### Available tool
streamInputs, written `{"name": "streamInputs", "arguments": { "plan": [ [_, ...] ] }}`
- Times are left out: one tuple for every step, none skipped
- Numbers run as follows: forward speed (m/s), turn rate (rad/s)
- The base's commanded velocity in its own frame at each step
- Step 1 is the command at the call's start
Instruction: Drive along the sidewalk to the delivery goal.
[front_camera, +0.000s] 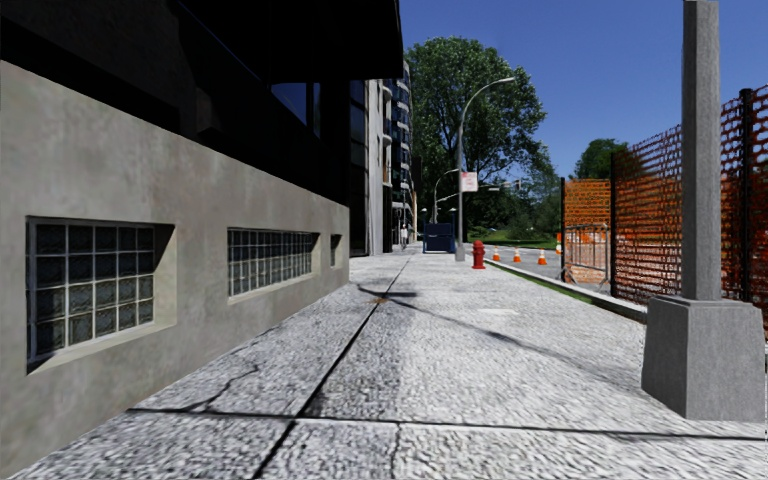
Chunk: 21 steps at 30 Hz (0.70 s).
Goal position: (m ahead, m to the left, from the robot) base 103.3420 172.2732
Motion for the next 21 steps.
{"name": "streamInputs", "arguments": {
  "plan": [
    [2.0,0.0],
    [2.0,0.0],
    [2.0,0.0],
    [2.0,0.0],
    [2.0,0.0],
    [2.0,0.0],
    [2.0,0.0],
    [2.0,0.0],
    [2.0,0.0],
    [2.0,-0.05],
    [2.0,-0.09],
    [2.0,-0.09],
    [2.0,-0.1],
    [2.0,-0.12],
    [2.0,-0.17],
    [2.0,-0.21],
    [2.0,-0.21],
    [2.0,-0.22],
    [2.0,-0.23],
    [2.0,-0.23],
    [2.0,-0.23]
  ]
}}
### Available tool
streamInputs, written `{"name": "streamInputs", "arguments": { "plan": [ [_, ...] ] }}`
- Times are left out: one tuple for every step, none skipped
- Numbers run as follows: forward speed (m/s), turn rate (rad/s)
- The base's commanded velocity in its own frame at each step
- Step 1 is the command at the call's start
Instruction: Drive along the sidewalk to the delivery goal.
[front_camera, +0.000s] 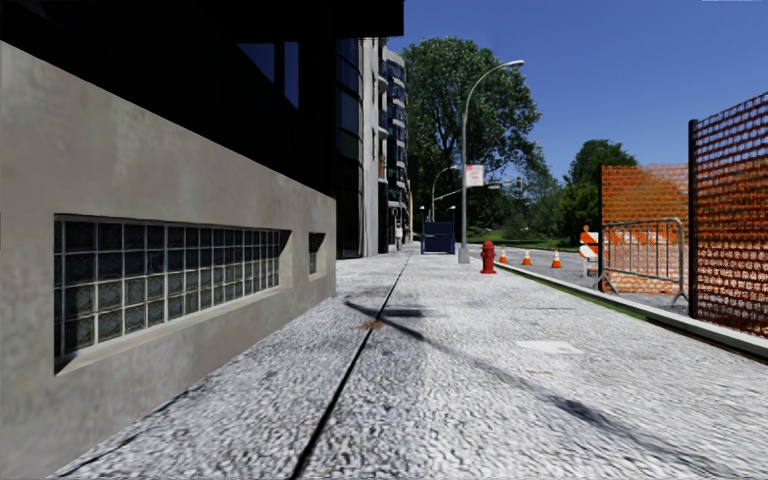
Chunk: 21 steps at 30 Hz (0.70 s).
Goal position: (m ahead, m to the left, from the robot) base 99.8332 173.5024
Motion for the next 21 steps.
{"name": "streamInputs", "arguments": {
  "plan": [
    [2.0,-0.23],
    [2.0,-0.23],
    [2.0,-0.23],
    [2.0,-0.23],
    [2.0,-0.23],
    [2.0,-0.23],
    [2.0,-0.23],
    [2.0,-0.23],
    [2.0,-0.23],
    [2.0,-0.23],
    [2.0,-0.23],
    [2.0,-0.23],
    [2.0,-0.23],
    [2.0,-0.21],
    [2.0,-0.01],
    [2.0,-0.01],
    [2.0,0.0],
    [2.0,0.0],
    [2.0,0.0],
    [2.0,0.0],
    [2.0,0.0]
  ]
}}
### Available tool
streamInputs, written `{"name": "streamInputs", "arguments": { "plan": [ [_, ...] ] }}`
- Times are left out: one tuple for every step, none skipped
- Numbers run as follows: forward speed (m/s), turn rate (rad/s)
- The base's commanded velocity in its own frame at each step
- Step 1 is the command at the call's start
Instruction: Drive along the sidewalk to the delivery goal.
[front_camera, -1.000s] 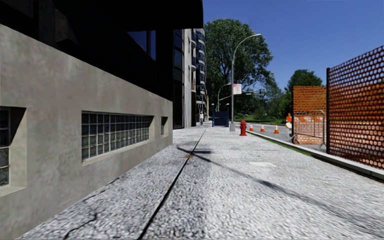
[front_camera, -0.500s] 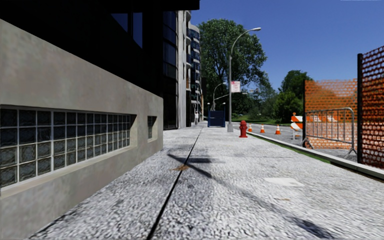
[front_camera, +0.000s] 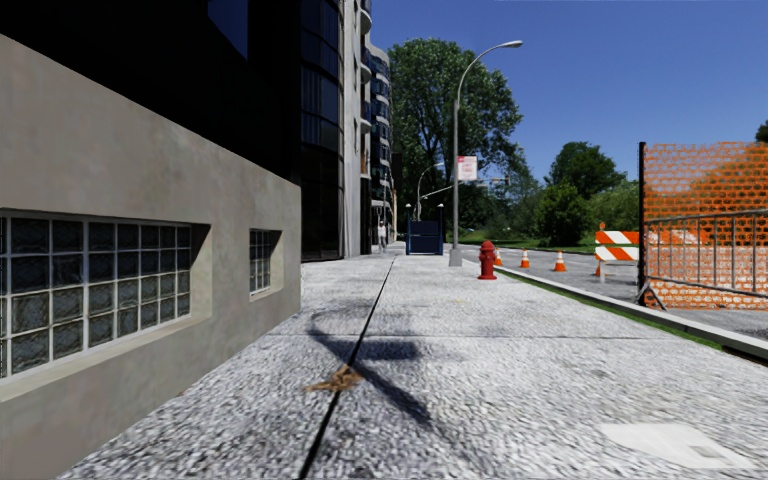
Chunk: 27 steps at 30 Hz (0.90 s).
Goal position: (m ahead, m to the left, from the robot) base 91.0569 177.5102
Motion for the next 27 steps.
{"name": "streamInputs", "arguments": {
  "plan": [
    [2.0,0.0],
    [2.0,0.0],
    [2.0,0.0],
    [2.0,0.0],
    [2.0,0.0],
    [2.0,0.0],
    [2.0,0.0],
    [2.0,0.0],
    [2.0,0.0],
    [2.0,0.0],
    [2.0,0.0],
    [2.0,0.0],
    [2.0,0.0],
    [2.0,0.0],
    [2.0,0.0],
    [2.0,0.0],
    [2.0,0.0],
    [2.0,0.0],
    [2.0,0.0],
    [2.0,0.0],
    [2.0,0.0],
    [2.0,0.0],
    [2.0,0.0],
    [2.0,0.0],
    [2.0,0.0],
    [2.0,0.0],
    [2.0,0.0]
  ]
}}
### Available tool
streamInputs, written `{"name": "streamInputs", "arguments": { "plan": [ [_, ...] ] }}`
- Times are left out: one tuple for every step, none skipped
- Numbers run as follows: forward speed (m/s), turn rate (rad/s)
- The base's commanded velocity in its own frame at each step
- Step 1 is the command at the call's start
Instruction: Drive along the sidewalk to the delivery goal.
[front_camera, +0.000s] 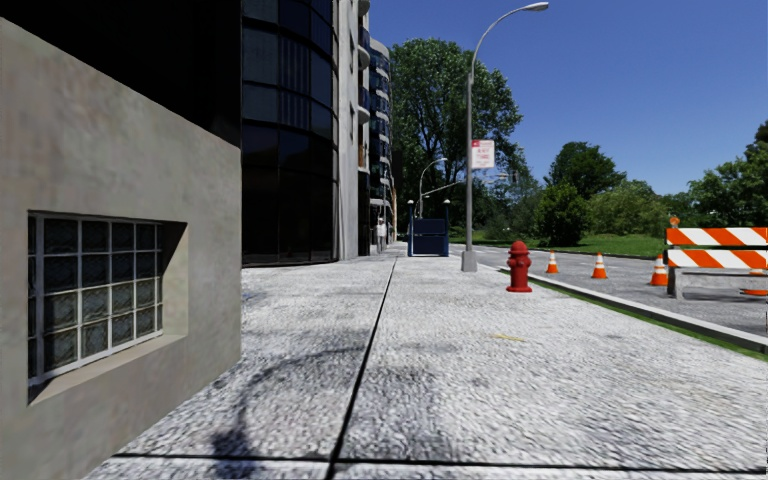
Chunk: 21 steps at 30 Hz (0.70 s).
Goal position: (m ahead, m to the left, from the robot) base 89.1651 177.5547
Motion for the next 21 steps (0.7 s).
{"name": "streamInputs", "arguments": {
  "plan": [
    [2.0,0.0],
    [2.0,0.0],
    [2.0,0.0],
    [2.0,0.0],
    [2.0,0.0],
    [2.0,0.0],
    [2.0,0.0],
    [2.0,0.0],
    [2.0,0.0],
    [2.0,0.0],
    [2.0,0.0],
    [2.0,0.0],
    [2.0,0.0],
    [2.0,0.0],
    [2.0,0.0],
    [2.0,0.0],
    [2.0,0.0],
    [2.0,0.0],
    [2.0,0.0],
    [2.0,0.0],
    [2.0,0.0]
  ]
}}
